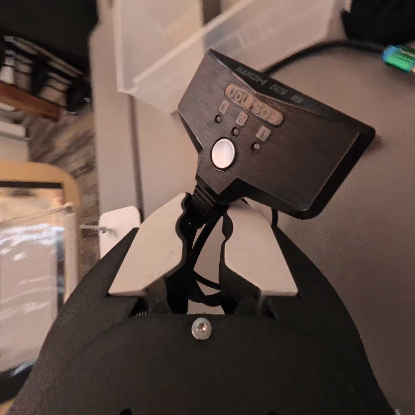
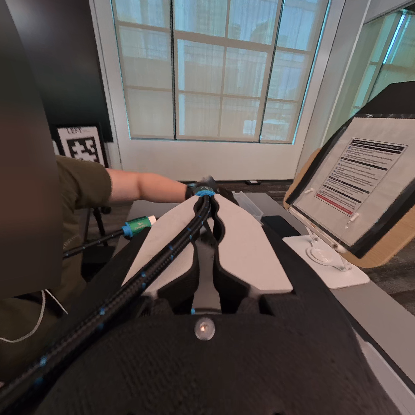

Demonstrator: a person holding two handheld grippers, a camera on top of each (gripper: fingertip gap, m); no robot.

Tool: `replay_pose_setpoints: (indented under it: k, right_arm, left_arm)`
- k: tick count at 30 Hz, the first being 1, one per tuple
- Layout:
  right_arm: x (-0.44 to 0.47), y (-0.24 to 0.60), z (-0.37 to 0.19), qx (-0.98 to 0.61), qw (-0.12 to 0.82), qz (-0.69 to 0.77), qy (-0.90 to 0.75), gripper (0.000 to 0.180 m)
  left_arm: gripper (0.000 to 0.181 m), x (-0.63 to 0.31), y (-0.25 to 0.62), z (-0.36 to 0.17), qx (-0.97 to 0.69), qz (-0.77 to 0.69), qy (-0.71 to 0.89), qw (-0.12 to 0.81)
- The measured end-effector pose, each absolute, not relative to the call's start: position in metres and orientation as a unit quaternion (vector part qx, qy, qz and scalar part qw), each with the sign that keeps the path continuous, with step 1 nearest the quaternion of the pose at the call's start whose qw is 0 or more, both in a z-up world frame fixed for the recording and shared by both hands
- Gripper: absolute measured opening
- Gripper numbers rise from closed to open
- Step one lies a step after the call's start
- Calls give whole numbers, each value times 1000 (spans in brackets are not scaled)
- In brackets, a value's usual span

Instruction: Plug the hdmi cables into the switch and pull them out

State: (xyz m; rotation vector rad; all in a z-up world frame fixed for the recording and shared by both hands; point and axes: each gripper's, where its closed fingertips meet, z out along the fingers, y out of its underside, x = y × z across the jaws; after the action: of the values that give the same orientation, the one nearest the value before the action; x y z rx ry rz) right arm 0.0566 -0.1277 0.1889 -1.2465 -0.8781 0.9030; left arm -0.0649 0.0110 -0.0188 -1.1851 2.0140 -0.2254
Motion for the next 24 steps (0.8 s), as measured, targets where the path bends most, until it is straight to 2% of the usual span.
replay_pose_setpoints:
  k: [5,10,13,18,24]
  right_arm:
    - [43,-125,180,-564,632,329,-416,7]
    - [15,-109,181,-555,666,224,-445,8]
    - [-8,-103,184,-513,698,151,-476,7]
    - [-30,-97,191,-464,740,40,-485,7]
    - [-44,-103,203,-442,766,9,-467,8]
  left_arm:
    - [25,-75,26,29,-501,-96,693,510]
    - [25,-81,26,82,-493,-100,608,613]
    - [25,-88,28,111,-468,-56,581,664]
    - [26,-105,24,125,-445,-59,558,698]
    - [27,-110,25,137,-424,-90,535,726]
